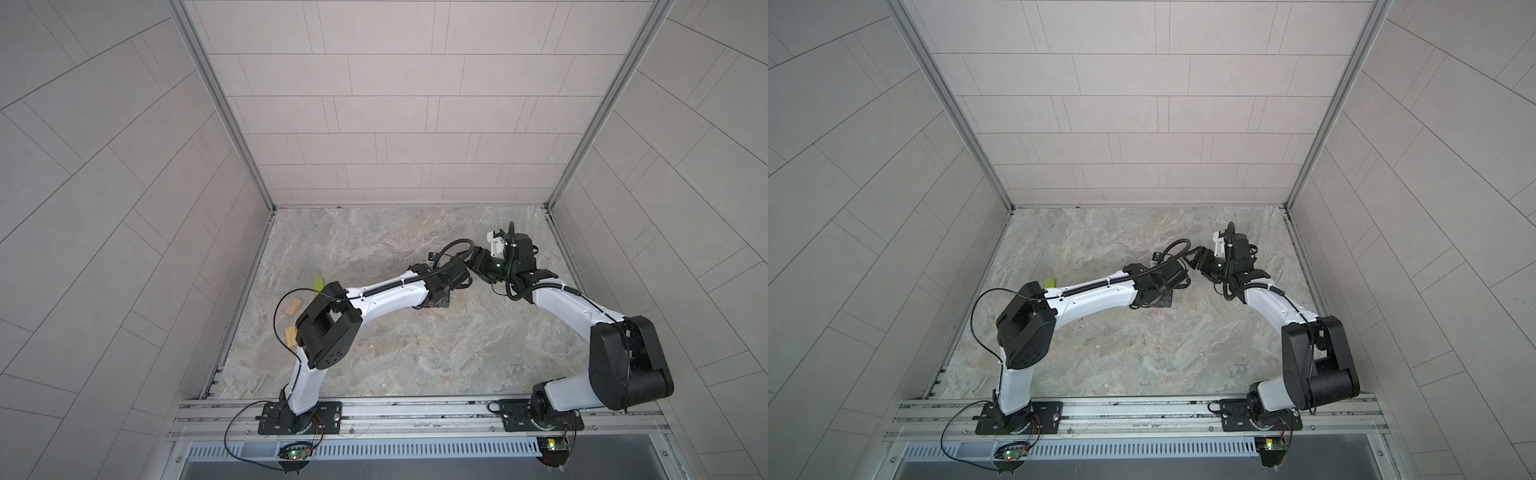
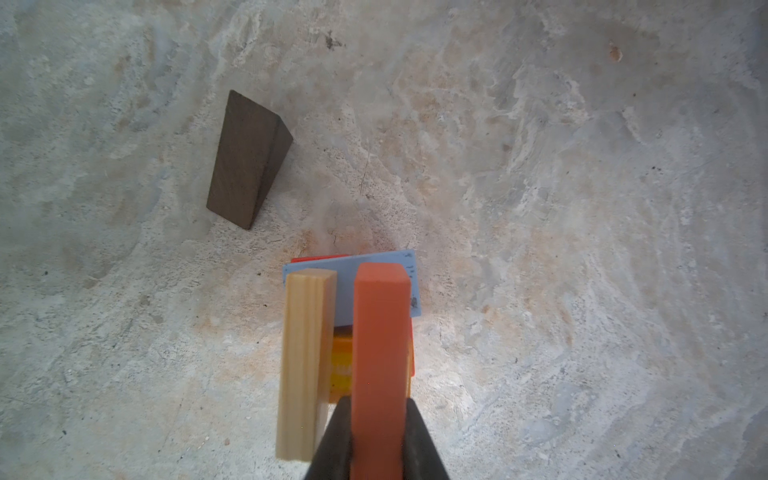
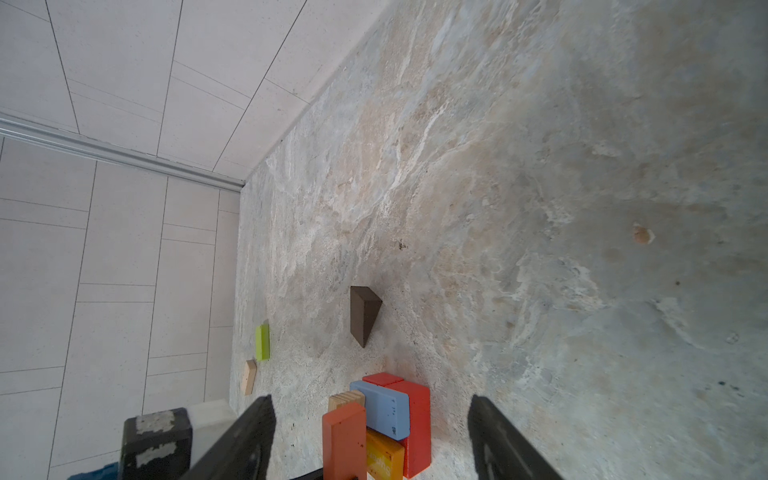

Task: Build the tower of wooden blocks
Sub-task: 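Lower the orange-red block with the left gripper beside the wood block on the stack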

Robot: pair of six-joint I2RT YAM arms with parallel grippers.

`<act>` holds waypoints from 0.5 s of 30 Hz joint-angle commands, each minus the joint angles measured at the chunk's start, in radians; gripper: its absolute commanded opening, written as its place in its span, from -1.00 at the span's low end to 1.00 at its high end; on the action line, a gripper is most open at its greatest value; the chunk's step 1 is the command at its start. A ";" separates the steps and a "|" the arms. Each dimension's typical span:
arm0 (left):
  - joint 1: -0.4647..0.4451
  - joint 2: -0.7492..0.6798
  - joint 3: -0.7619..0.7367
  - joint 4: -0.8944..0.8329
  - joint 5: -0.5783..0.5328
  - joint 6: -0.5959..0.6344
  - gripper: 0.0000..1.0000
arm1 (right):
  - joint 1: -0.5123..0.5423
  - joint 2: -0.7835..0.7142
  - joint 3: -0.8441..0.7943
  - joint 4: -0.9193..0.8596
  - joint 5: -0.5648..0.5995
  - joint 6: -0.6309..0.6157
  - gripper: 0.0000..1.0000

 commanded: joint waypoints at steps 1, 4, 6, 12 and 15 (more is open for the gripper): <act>0.000 0.013 0.004 -0.018 -0.009 -0.006 -0.91 | 0.000 0.009 -0.016 0.027 -0.007 0.018 0.49; 0.000 0.020 0.006 -0.016 -0.003 -0.008 -0.91 | 0.000 0.009 -0.016 0.028 -0.007 0.018 0.48; 0.000 0.026 0.007 -0.016 -0.001 -0.010 -0.91 | 0.000 0.009 -0.016 0.026 -0.004 0.018 0.48; 0.000 0.036 0.009 -0.015 0.006 -0.019 -0.91 | 0.000 0.009 -0.015 0.023 -0.004 0.018 0.48; -0.002 0.039 0.010 -0.015 0.007 -0.021 -0.88 | 0.000 0.010 -0.015 0.025 -0.006 0.018 0.49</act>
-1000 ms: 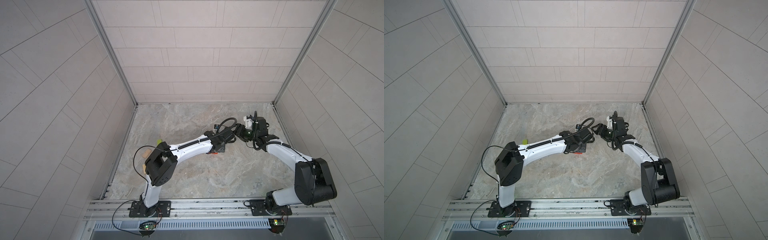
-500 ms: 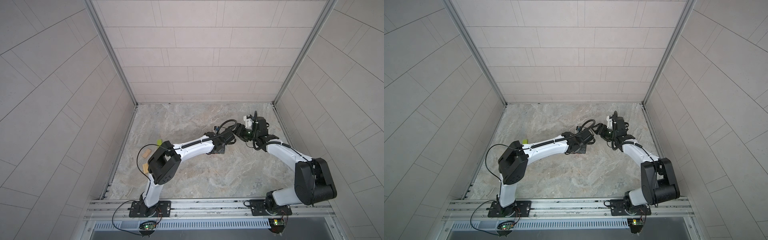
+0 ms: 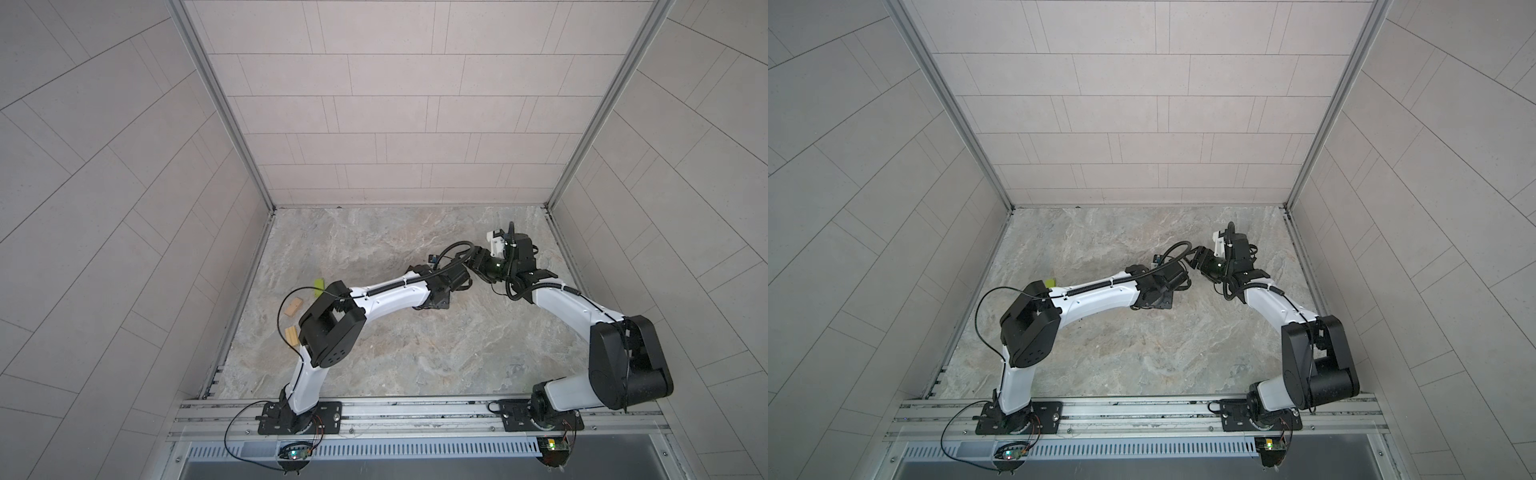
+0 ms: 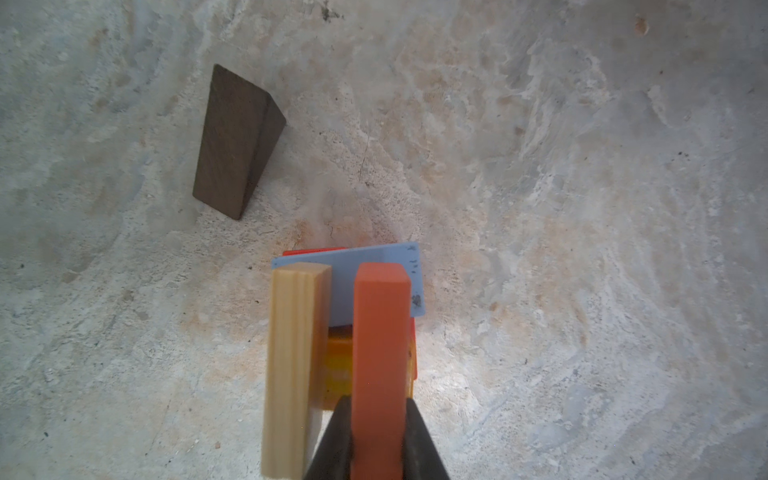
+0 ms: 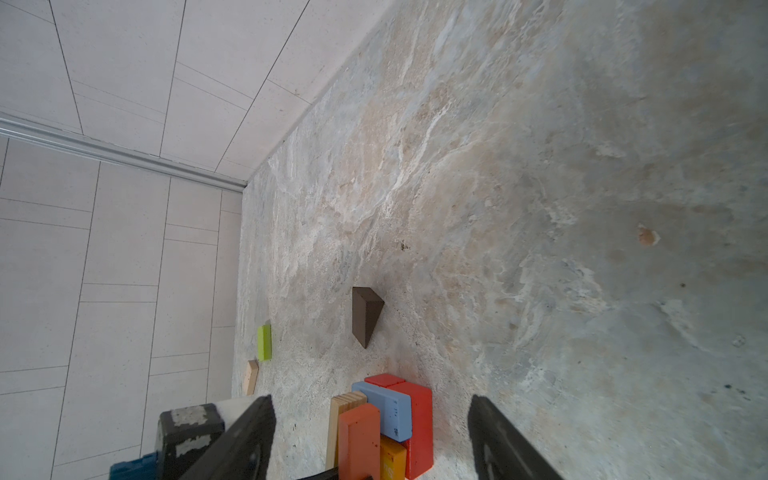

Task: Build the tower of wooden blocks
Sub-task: 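Lower the orange-red block with the left gripper beside the wood block on the stack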

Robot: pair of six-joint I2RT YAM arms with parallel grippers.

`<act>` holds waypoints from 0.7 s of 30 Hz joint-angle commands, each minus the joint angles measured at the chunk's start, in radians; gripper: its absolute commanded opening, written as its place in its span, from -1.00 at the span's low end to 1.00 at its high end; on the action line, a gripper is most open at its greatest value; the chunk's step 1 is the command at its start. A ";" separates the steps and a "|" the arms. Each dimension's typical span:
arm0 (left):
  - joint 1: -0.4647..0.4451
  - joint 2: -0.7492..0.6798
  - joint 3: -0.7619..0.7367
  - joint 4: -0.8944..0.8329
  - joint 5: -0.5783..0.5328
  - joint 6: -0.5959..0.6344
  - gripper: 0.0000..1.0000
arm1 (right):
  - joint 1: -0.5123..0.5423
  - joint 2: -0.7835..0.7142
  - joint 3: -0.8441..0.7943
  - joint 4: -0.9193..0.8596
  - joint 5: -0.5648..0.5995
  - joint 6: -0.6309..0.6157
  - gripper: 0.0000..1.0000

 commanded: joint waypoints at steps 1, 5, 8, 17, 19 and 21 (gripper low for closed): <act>-0.001 0.014 0.010 -0.015 -0.005 -0.013 -0.87 | -0.001 0.009 -0.015 0.021 -0.004 0.016 0.48; -0.001 0.019 0.014 -0.015 -0.001 -0.014 -0.83 | 0.000 0.009 -0.015 0.021 -0.004 0.016 0.48; -0.002 0.022 0.018 -0.015 -0.001 -0.017 -0.78 | 0.000 0.009 -0.015 0.020 -0.002 0.016 0.48; -0.002 0.022 0.021 -0.015 0.004 -0.017 -0.58 | -0.001 0.010 -0.015 0.019 -0.002 0.018 0.48; -0.003 0.023 0.023 -0.015 0.003 -0.017 -0.57 | -0.001 0.010 -0.015 0.020 -0.003 0.018 0.49; -0.003 0.022 0.024 -0.015 0.003 -0.017 -0.57 | -0.001 0.010 -0.015 0.020 -0.003 0.018 0.48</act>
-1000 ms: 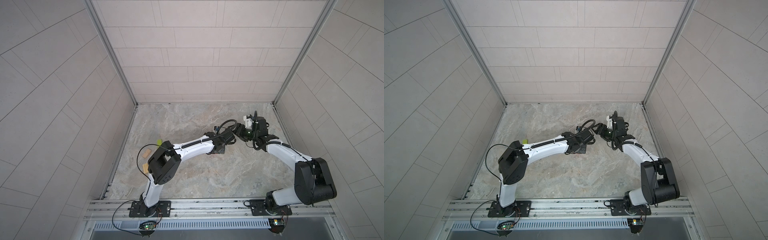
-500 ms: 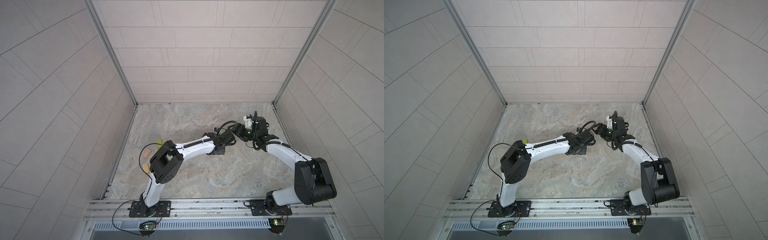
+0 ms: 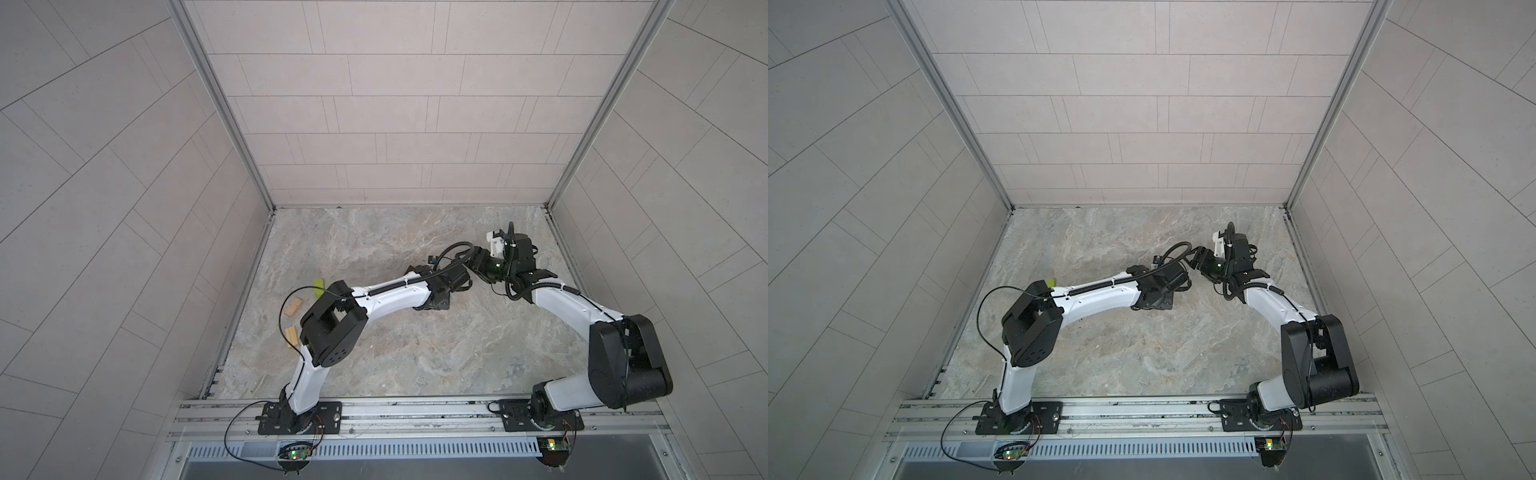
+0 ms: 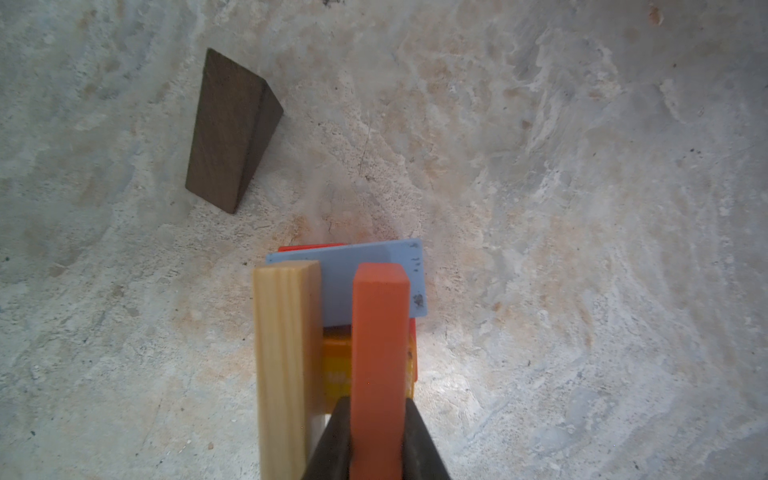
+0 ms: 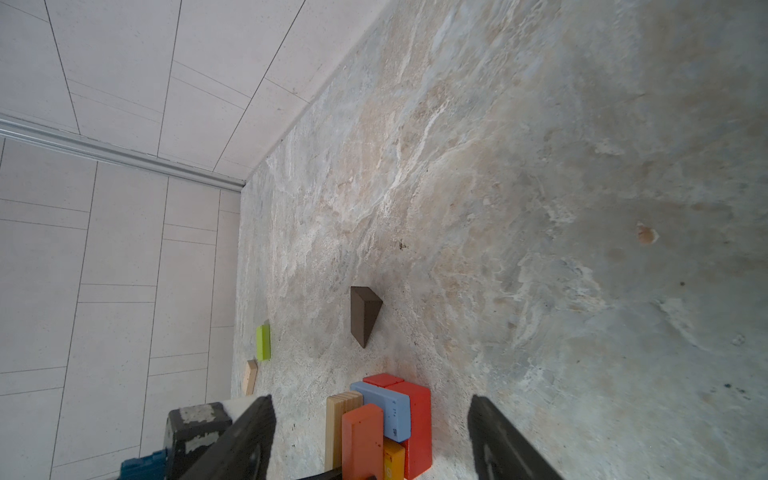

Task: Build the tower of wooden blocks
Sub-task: 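Lower the orange-red block with the left gripper beside the wood block on the stack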

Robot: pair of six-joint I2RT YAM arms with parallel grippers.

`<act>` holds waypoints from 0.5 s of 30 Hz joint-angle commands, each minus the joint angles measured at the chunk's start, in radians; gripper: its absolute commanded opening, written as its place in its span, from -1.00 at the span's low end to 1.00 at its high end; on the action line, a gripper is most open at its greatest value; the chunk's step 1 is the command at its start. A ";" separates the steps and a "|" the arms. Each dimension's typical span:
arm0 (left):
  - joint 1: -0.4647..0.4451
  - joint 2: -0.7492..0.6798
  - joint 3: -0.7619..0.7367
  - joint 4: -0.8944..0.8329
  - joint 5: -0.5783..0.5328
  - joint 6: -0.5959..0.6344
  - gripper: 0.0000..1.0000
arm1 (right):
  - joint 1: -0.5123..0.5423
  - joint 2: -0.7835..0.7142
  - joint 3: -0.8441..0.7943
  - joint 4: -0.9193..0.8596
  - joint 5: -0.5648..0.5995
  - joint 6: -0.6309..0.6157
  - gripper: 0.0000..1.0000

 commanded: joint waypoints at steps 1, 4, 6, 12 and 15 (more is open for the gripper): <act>-0.003 0.014 0.025 -0.016 -0.005 -0.003 -0.56 | 0.000 0.005 -0.015 0.020 -0.003 0.017 0.48; -0.003 0.014 0.029 -0.018 -0.007 -0.003 -0.54 | 0.000 0.006 -0.015 0.021 -0.003 0.017 0.48; -0.003 0.014 0.031 -0.019 -0.010 -0.003 -0.51 | 0.000 0.005 -0.015 0.021 -0.005 0.016 0.48; -0.003 0.013 0.043 -0.031 -0.011 0.002 -0.46 | 0.000 0.006 -0.017 0.023 -0.006 0.018 0.48; -0.005 0.008 0.043 -0.032 -0.014 0.002 -0.45 | 0.000 0.005 -0.016 0.025 -0.006 0.018 0.48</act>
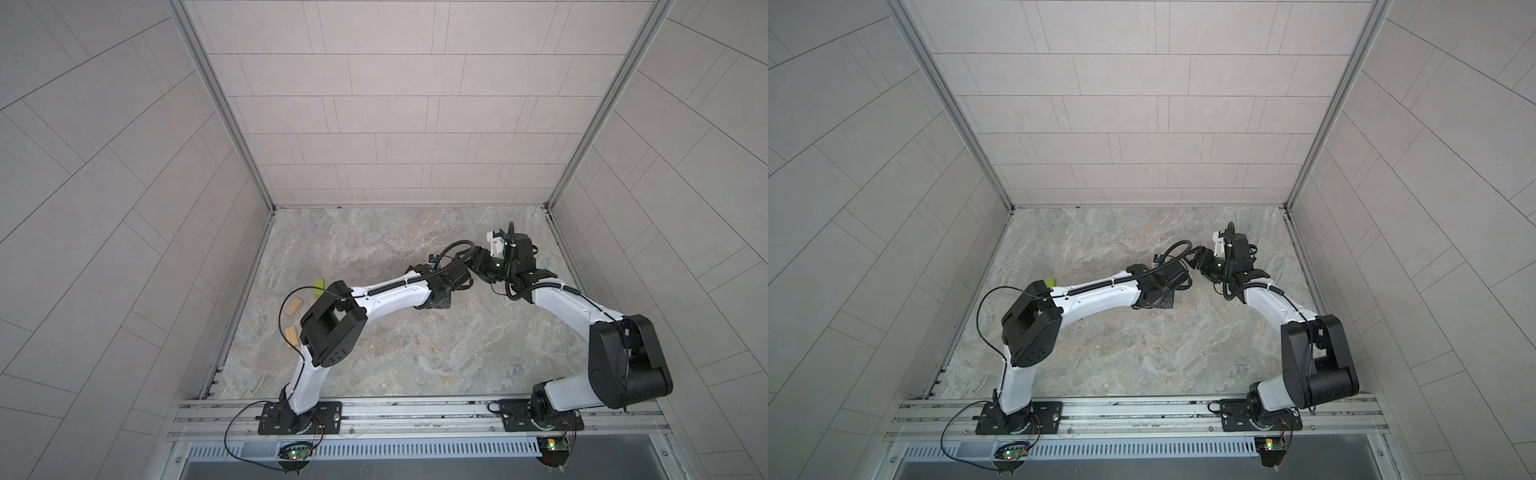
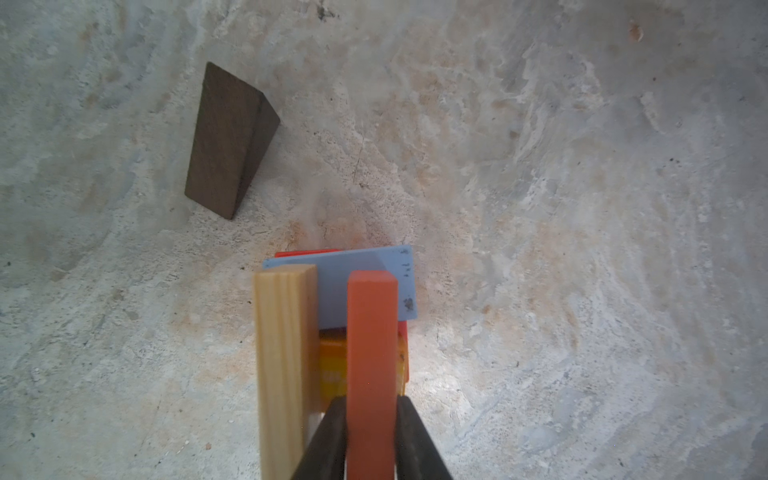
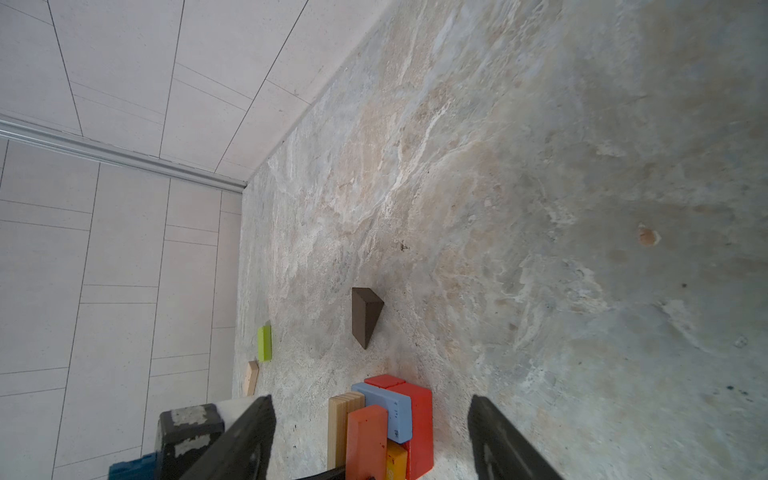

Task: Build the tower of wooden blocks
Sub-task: 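Lower the orange-red block with the left gripper beside the wood block on the stack, then open the left gripper and lift it away from the stack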

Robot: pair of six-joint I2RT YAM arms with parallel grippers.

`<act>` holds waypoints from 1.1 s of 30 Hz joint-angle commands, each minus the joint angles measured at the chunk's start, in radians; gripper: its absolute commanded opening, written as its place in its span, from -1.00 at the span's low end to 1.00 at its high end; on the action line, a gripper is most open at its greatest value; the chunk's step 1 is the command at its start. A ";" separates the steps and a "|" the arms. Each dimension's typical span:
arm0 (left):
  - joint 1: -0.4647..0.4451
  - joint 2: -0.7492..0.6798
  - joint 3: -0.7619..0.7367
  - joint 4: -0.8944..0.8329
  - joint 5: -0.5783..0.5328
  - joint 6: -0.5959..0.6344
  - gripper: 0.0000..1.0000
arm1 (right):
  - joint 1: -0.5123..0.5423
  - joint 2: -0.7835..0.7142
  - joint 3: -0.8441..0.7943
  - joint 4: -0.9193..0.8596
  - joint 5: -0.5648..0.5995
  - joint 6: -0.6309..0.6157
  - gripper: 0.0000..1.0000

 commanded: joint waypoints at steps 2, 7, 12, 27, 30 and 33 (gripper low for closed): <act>-0.005 0.007 0.027 -0.030 -0.015 0.002 -0.44 | 0.000 0.007 -0.016 0.018 -0.006 0.015 0.48; -0.006 0.004 0.036 -0.044 -0.026 0.005 -0.43 | -0.001 0.007 -0.016 0.018 -0.007 0.014 0.48; -0.008 -0.005 0.043 -0.054 -0.035 0.012 -0.42 | 0.000 0.009 -0.016 0.021 -0.007 0.016 0.48; -0.017 -0.042 0.085 -0.105 -0.083 0.030 -0.37 | -0.001 0.017 -0.016 0.023 -0.007 0.015 0.48; -0.017 -0.068 0.088 -0.122 -0.098 0.040 -0.34 | -0.001 0.017 -0.011 0.007 -0.004 0.005 0.48; -0.017 -0.124 0.073 -0.132 -0.124 0.051 -0.25 | 0.000 0.012 0.002 -0.032 0.005 -0.021 0.51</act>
